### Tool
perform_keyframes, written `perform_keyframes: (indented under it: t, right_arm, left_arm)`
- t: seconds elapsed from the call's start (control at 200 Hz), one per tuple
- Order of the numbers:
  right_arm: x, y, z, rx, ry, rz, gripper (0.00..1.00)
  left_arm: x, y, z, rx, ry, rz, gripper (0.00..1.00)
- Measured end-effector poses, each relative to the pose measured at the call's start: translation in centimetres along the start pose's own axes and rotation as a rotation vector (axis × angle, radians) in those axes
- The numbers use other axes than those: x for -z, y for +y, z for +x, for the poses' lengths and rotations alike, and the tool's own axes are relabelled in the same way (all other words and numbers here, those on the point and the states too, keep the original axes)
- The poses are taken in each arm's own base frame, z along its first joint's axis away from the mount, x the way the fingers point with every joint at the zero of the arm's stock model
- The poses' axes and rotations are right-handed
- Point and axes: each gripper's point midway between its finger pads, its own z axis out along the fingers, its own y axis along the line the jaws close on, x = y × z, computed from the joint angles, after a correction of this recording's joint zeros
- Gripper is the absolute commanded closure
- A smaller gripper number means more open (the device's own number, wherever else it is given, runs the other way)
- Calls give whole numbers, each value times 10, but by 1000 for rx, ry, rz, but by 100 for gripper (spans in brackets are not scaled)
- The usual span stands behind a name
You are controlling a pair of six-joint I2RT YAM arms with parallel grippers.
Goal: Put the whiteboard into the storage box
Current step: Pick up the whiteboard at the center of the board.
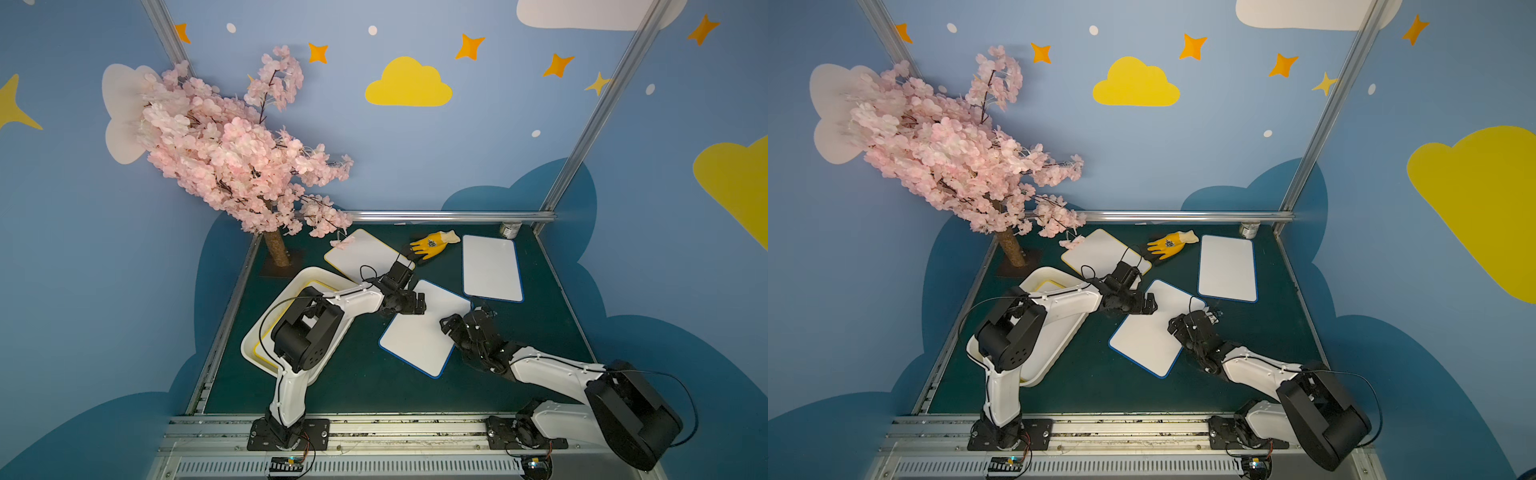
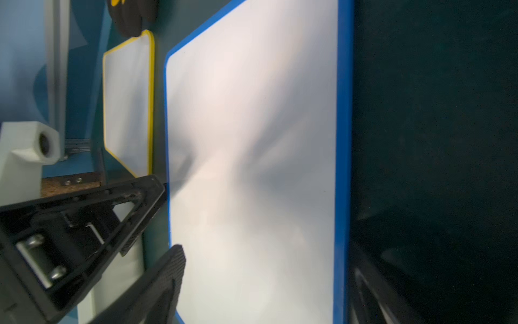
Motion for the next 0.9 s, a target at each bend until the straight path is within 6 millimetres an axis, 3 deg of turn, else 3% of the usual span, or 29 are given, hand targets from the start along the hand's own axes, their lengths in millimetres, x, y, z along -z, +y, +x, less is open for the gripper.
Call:
perform_keyframes:
  t: [0.17,0.426,0.656,0.736,0.901]
  right_arm:
    - [-1,15,17,-4,71,-141,12]
    - [16,14,27,7,99,-215,14]
    - [35,31,17,24,49,-311,37]
    - [35,31,17,24,43,-320,47]
    - [33,27,18,6,46,-314,57]
  left_arm:
    - [0,-2,1,-1,4,13,0]
    - [0,-9,4,-1,25,52,0]
    - [0,-11,5,1,32,62,0]
    - [0,-11,6,1,34,65,1]
    - [0,-12,6,2,35,66,1]
